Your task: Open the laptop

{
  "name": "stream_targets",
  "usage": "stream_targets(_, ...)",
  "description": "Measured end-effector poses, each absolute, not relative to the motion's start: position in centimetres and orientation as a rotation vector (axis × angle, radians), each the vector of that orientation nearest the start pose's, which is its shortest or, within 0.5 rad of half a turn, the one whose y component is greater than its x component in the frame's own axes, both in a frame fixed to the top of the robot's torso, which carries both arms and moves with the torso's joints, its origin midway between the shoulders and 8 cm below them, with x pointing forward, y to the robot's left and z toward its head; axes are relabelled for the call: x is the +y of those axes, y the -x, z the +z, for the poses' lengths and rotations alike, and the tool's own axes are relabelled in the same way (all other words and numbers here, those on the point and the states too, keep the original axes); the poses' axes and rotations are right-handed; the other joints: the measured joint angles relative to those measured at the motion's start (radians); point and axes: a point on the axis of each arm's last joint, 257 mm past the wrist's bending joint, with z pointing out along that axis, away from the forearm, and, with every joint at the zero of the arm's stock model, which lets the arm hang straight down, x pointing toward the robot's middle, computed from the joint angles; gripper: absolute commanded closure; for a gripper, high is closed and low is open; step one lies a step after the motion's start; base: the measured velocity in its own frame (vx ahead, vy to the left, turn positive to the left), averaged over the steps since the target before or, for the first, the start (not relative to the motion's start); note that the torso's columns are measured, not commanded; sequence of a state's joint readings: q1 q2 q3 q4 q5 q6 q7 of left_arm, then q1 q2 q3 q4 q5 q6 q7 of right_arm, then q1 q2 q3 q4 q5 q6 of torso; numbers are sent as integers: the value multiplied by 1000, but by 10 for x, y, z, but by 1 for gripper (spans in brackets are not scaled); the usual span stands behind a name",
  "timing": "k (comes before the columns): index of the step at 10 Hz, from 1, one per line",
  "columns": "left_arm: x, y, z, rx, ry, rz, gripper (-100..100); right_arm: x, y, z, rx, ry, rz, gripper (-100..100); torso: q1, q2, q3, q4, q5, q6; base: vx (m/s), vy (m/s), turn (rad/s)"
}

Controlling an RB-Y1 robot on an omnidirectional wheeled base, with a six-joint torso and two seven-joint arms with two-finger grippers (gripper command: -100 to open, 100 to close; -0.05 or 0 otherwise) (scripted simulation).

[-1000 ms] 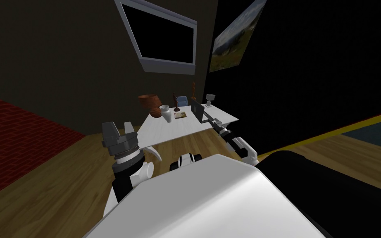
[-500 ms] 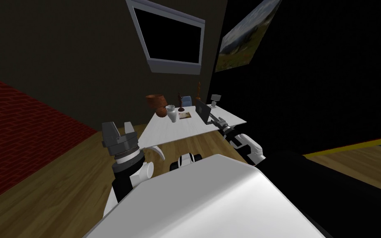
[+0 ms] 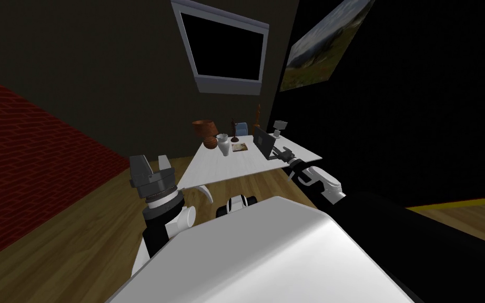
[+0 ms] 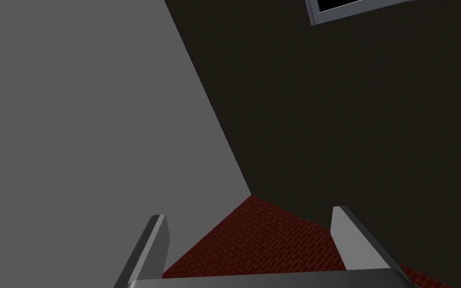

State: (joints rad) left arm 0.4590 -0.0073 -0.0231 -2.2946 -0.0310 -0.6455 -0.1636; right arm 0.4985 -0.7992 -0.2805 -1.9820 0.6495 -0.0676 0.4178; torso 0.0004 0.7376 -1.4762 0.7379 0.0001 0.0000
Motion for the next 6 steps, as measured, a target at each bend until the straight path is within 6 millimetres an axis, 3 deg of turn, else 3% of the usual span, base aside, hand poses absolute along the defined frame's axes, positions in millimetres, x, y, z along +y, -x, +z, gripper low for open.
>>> stream_targets(6, 258, -317, 68, 514, 437, -1204, 0, -519, -427, -86, 1541, 480, -613, -100, -1, 1, 0, 0, 0, 0, 52, 55, 82)
